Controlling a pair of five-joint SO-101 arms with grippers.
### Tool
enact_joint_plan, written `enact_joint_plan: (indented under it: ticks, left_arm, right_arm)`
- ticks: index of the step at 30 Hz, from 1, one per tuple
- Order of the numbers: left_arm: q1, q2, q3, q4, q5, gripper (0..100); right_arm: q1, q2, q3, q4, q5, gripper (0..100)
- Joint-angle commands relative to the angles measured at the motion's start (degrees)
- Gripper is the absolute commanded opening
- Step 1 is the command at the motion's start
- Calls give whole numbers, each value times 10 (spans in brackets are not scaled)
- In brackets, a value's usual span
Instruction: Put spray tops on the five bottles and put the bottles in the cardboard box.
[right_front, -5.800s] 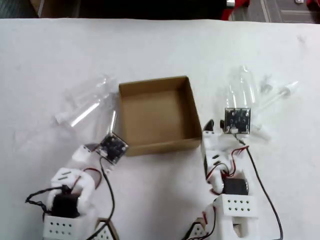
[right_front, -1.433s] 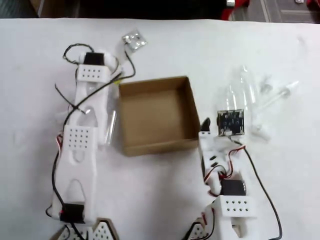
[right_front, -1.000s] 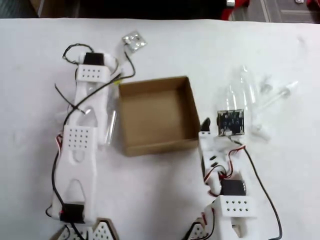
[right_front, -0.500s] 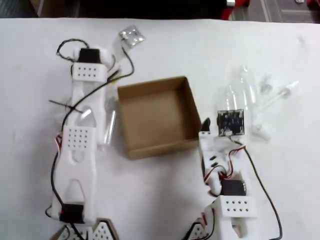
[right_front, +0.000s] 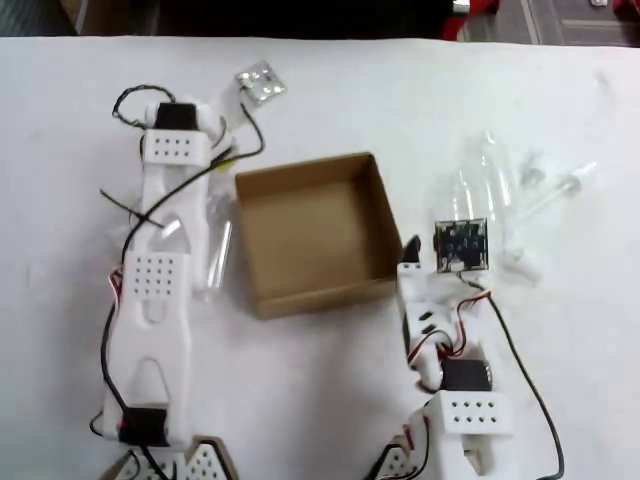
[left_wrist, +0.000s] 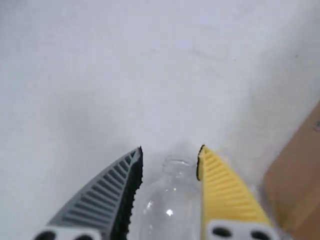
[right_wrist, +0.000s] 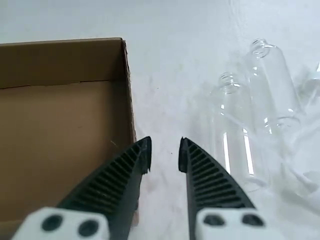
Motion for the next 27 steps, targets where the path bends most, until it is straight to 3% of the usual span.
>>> enact_joint_plan:
  ticks: [1,21,27]
  left_arm:
    - [-20,-4,-5,-10,-11,173]
    - [-1,7,-10,7,-12,168]
    - [-1,7,-10,7,-12,56]
  right_arm:
    - [-6,0,-4,-12,11,84]
    - [-4,0,-4,-12,11,84]
    - [-7,0,-4,-12,25,84]
